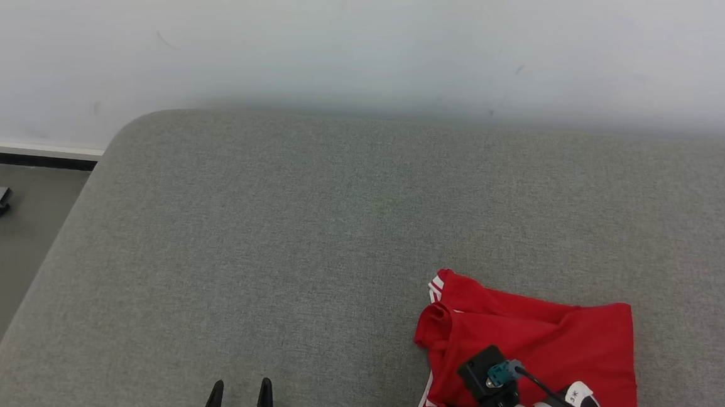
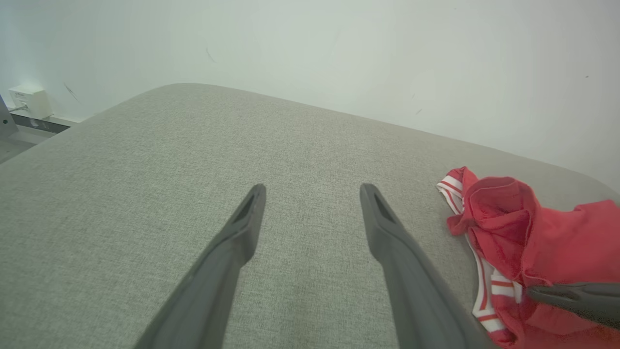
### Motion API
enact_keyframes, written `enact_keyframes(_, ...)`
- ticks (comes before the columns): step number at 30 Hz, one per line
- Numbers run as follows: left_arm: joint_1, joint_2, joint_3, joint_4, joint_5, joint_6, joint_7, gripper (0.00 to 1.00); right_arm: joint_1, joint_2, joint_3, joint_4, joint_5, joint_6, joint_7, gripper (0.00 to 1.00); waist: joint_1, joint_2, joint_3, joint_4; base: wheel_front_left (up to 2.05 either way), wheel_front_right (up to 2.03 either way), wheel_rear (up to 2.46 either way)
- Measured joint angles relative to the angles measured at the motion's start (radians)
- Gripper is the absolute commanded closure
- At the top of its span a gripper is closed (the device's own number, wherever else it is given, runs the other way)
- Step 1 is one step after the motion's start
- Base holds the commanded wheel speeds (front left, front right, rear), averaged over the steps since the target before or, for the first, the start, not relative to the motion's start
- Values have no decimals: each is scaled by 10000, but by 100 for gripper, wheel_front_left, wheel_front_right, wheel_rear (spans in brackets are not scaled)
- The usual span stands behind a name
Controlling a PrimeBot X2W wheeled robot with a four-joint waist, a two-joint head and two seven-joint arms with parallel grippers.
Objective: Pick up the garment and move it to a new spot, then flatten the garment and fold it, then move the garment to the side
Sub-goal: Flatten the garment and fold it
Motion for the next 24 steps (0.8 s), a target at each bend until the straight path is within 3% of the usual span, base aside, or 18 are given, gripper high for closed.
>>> enact_keyframes(5, -8, 0, 10, 0, -4, 0, 0, 0, -244, 0, 190, 723, -4, 0, -380, 99, 0, 0, 46, 33, 0, 0, 0)
enact_keyframes(6, -11, 0, 4, 0, -6, 0, 0, 0, -291, 0, 196, 809, 15, 0, -462, 55, 0, 0, 55, 34, 0, 0, 0)
enact_keyframes(7, -15, 0, 6, 0, -8, 0, 0, 0, -322, -2, 211, 871, 134, 0, -581, 0, 0, 0, 62, 36, 0, 0, 0)
enact_keyframes(14, -9, 0, 38, -12, -10, 0, 0, 0, -558, 4, 104, 65, 913, 0, -966, 0, 0, 1, 25, -1, 0, 0, 0)
enact_keyframes(20, 21, 0, 123, -23, -10, 0, -2, 0, -680, 4, -1185, -1124, 995, 0, -1409, 0, 0, 0, -106, -122, 0, 0, 0)
enact_keyframes(24, 21, 0, 59, -23, -10, 0, 0, 0, -739, -2, -1962, -807, 529, 0, -1329, 0, 0, 0, -172, -178, 0, 0, 0)
